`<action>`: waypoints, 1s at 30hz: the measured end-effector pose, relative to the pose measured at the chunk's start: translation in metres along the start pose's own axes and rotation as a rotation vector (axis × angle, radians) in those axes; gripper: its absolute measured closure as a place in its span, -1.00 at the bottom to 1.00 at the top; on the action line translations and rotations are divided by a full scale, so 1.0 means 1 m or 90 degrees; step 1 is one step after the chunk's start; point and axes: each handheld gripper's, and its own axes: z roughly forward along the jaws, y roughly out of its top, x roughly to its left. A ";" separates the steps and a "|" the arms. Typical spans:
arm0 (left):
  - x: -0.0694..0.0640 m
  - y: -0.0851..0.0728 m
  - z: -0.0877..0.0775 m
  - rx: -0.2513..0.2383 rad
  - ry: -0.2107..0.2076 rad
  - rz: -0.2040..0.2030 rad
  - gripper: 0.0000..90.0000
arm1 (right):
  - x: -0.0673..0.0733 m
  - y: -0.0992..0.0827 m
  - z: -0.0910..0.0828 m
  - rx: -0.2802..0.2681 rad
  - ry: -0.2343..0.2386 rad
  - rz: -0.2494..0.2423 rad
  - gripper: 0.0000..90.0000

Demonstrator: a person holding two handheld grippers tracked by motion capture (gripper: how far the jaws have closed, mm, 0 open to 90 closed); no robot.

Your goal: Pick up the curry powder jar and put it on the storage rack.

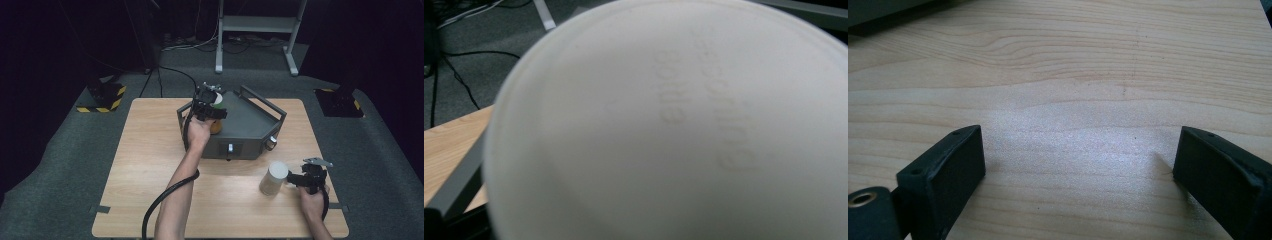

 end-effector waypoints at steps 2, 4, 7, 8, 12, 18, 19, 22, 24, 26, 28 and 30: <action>0.000 -0.001 0.001 -0.004 -0.001 -0.002 -0.24 | 0.000 0.000 0.000 0.000 0.000 0.000 -0.88; 0.001 -0.002 0.001 -0.005 -0.004 -0.004 -0.24 | 0.000 0.000 0.000 0.000 0.000 0.000 -0.87; 0.002 -0.004 0.001 -0.008 -0.005 0.000 -0.24 | 0.000 0.000 0.000 0.000 0.000 0.000 -0.87; 0.002 -0.005 0.000 -0.010 -0.006 0.004 -0.24 | 0.000 0.000 0.000 0.000 0.000 0.000 -0.87; 0.004 -0.010 0.000 -0.018 -0.012 0.002 -0.24 | 0.000 0.000 0.000 0.000 0.000 0.000 -0.87; 0.004 -0.011 0.000 -0.020 -0.011 0.006 -0.24 | 0.000 0.000 0.000 0.000 0.000 0.000 -0.87; 0.004 -0.011 0.000 -0.020 -0.010 0.006 -0.25 | 0.000 0.000 0.000 0.000 0.000 0.000 -0.87; 0.001 -0.014 0.001 -0.026 -0.005 0.006 -0.26 | 0.000 0.000 0.000 0.000 0.000 0.000 -0.87; 0.000 -0.014 0.002 -0.022 0.001 0.011 -0.39 | 0.000 0.000 0.000 0.000 0.000 0.000 -0.87; 0.000 -0.018 0.003 -0.025 0.000 0.004 -0.63 | 0.000 0.000 0.000 0.000 0.000 0.000 -0.87; 0.000 -0.019 0.003 -0.025 0.005 -0.001 -0.75 | 0.000 0.000 0.000 0.000 0.000 0.000 -0.87; 0.000 -0.022 0.000 -0.030 0.007 -0.002 -0.86 | 0.000 0.000 0.000 0.000 0.000 0.000 -0.87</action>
